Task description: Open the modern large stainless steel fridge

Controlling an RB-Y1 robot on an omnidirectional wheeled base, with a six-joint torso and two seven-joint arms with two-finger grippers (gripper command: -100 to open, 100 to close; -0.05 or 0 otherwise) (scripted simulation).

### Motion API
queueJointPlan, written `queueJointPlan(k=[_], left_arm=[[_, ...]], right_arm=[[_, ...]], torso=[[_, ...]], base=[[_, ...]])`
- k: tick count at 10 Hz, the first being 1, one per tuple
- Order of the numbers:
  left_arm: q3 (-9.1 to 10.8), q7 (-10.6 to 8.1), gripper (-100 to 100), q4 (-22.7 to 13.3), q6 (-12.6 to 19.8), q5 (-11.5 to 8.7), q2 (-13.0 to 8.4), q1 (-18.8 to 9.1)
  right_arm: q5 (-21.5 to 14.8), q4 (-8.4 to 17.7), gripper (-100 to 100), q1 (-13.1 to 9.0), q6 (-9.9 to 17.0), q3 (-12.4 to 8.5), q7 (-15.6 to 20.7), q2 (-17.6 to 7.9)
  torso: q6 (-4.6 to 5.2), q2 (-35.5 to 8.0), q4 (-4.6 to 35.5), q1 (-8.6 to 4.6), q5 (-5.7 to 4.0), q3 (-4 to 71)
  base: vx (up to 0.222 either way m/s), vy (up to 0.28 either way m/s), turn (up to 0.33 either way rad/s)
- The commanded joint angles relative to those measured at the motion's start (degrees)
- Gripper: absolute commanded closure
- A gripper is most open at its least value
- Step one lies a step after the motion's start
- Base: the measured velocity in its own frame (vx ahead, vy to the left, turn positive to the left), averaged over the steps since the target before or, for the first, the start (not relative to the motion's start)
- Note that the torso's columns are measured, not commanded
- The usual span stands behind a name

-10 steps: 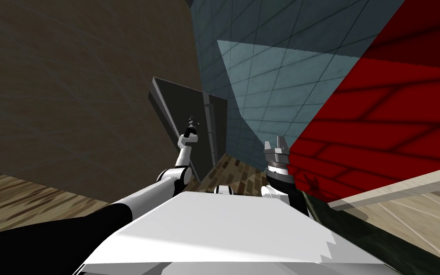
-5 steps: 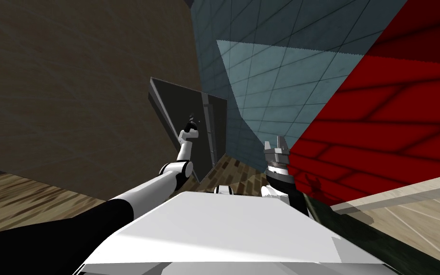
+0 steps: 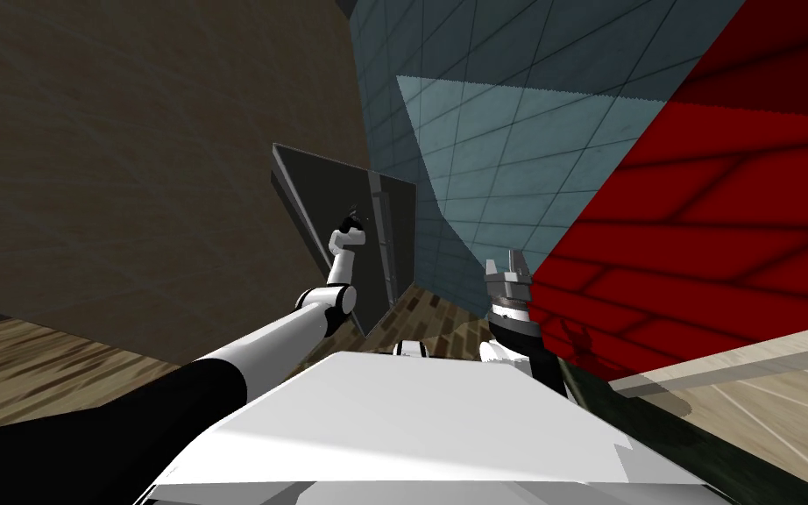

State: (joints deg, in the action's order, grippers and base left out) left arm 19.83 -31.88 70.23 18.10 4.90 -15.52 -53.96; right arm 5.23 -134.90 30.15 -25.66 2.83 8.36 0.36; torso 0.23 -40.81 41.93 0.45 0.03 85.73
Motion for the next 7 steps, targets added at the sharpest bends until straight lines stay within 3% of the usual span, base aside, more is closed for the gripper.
queueJointPlan(k=[1,2,3,5,6,7], left_arm=[[0.90,-1.32,-100,-3.02,3.49,0.48,-0.51,-4.31],[0.90,-1.32,-100,-3.02,3.49,0.48,-0.51,-5.02],[1.48,-2.53,-100,-5.98,5.62,0.71,-1.00,-7.29],[1.48,-2.53,-100,-5.98,6.77,0.71,-1.00,-8.88],[2.02,-3.67,-100,-8.16,9.72,0.93,-1.48,-10.98],[2.02,-3.67,-100,-8.86,10.02,0.93,-1.48,-12.59]], right_arm=[[0.00,0.00,0,-0.01,0.00,0.00,0.00,0.01],[0.00,0.00,0,0.00,0.00,0.00,0.00,0.00],[0.00,0.00,0,0.00,0.00,0.00,0.00,0.00],[0.00,0.00,0,0.00,0.00,0.00,0.00,0.00],[0.00,0.00,0,0.00,0.00,0.00,0.00,0.00],[0.00,0.00,0,0.00,0.00,0.00,0.00,0.00]], torso=[[0.09,0.15,-0.03,-0.05,-0.04,0.16],[0.05,0.18,-0.08,-0.07,-0.02,0.14],[0.03,0.08,-0.03,0.01,-0.01,0.07],[0.01,0.05,-0.05,-0.09,-0.01,0.04],[0.01,-0.04,-0.06,-0.13,0.00,-0.03],[0.06,0.04,-0.08,-0.15,-0.02,0.06]], base=[[0.009,-0.043,-0.001],[0.015,-0.007,-0.003],[0.014,-0.014,0.007],[0.022,-0.023,0.000],[0.022,-0.041,0.006],[0.022,-0.033,-0.011]])
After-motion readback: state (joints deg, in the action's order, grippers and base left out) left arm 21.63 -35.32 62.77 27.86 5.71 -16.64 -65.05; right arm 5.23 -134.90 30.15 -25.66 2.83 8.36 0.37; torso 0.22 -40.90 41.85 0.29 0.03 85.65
